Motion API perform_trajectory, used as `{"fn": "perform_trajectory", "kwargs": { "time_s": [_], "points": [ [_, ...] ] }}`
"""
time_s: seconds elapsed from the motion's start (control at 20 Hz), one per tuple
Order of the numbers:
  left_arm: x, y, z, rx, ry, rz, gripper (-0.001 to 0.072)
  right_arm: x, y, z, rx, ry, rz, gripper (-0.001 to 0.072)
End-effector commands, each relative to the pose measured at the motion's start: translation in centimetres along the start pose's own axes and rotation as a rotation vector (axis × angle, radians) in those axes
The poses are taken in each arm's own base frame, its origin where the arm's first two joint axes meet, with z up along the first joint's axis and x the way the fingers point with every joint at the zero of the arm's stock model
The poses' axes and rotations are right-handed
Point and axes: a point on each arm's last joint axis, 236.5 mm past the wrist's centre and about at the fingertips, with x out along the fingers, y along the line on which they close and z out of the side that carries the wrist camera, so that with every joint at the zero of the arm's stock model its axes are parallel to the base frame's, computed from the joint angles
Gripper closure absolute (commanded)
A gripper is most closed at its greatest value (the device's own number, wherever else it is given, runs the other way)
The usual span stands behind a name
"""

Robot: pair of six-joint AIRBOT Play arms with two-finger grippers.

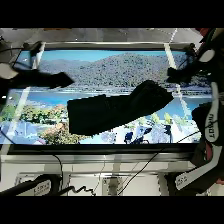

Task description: Fold the clothes and pants, and hang the long-sleeved shirts on hangers.

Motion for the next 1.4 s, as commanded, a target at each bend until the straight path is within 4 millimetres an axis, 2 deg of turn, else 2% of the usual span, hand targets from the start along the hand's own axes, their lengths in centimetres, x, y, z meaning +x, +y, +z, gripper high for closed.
{"fn": "perform_trajectory", "kwargs": {
  "time_s": [0.0,0.1,0.25,0.4,0.5,0.6,0.7,0.75,0.9,0.95,1.05,1.1,1.2,1.3,1.35],
  "points": [
    [-2.8,8.3,-6.3,-0.205,0.091,0.128,0.0126,-5.8,-1.6,1.5,-0.082,-0.143,-0.043,0.0674],
    [-1.8,9.3,-10.7,-0.291,0.142,0.109,0.0126,-8.5,-2.4,0.5,-0.075,-0.187,-0.064,0.0674],
    [1.2,9.0,-15.7,-0.396,0.159,0.064,0.0126,-12.3,-3.5,-1.8,-0.079,-0.295,-0.118,0.0673],
    [3.8,9.9,-18.4,-0.495,0.115,0.062,0.0125,-14.6,-3.0,-4.7,-0.145,-0.416,-0.172,0.0674],
    [5.4,10.4,-18.8,-0.579,0.07,0.062,0.0117,-14.6,-2.6,-6.9,-0.131,-0.455,-0.176,0.0674],
    [7.2,9.5,-18.4,-0.569,0.063,0.015,0.0117,-13.4,-2.4,-9.1,-0.11,-0.44,-0.159,0.0674],
    [9.4,7.6,-18.0,-0.563,0.06,-0.059,0.0117,-12.0,-2.7,-10.5,-0.093,-0.404,-0.153,0.0674],
    [10.7,6.8,-18.0,-0.575,0.064,-0.084,0.0117,-11.3,-3.0,-11.0,-0.086,-0.388,-0.15,0.0673],
    [13.9,6.2,-19.0,-0.568,0.093,-0.068,0.0122,-10.3,-3.3,-11.6,-0.075,-0.369,-0.148,0.0673],
    [14.6,5.9,-19.0,-0.557,0.108,-0.069,0.0214,-10.4,-3.3,-11.5,-0.075,-0.375,-0.151,0.0673],
    [15.0,5.5,-17.5,-0.531,0.101,-0.09,0.0584,-10.7,-3.5,-10.8,-0.075,-0.405,-0.161,0.0673],
    [14.7,5.1,-15.7,-0.507,0.076,-0.108,0.0688,-10.9,-3.6,-10.5,-0.075,-0.422,-0.166,0.0674],
    [13.5,3.7,-12.3,-0.39,0.07,-0.159,0.069,-11.0,-3.4,-10.1,-0.07,-0.44,-0.157,0.0674],
    [11.1,2.1,-9.7,-0.252,0.146,-0.165,0.0691,-11.1,-1.4,-9.5,-0.024,-0.473,-0.06,0.0674],
    [9.7,1.9,-8.7,-0.182,0.189,-0.13,0.069,-11.2,0.0,-8.9,0.013,-0.496,0.014,0.0674]
  ]
}}
